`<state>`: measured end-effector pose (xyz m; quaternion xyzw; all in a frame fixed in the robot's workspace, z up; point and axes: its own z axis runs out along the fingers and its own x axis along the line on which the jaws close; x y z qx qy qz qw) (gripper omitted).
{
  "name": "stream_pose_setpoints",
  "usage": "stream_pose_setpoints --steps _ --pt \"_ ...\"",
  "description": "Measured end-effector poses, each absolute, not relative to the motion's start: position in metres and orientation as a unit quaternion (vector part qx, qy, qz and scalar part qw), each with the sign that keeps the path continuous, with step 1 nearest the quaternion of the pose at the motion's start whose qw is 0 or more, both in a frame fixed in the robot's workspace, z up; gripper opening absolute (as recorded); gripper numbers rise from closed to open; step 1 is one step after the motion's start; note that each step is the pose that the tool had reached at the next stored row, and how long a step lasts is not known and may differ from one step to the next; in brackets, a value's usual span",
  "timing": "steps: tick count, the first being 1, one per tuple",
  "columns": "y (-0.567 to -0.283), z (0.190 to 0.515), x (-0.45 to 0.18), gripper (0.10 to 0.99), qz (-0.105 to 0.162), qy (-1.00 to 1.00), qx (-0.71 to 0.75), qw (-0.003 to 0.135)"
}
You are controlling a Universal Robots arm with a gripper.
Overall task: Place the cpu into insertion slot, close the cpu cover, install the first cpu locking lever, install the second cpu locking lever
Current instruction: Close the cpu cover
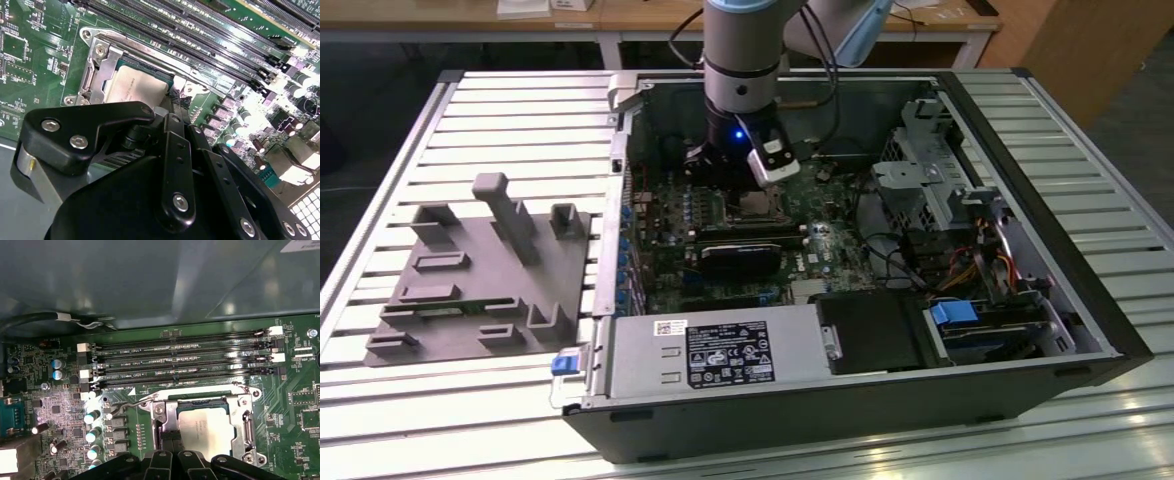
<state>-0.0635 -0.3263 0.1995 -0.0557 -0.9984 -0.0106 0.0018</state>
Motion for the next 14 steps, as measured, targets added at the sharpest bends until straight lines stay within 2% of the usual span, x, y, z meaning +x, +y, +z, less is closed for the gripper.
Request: stream_pose_setpoints --steps 14 --pt "-0.3263 0.207 -0.0623 0.106 -0.011 -0.998 -0.056 0.002"
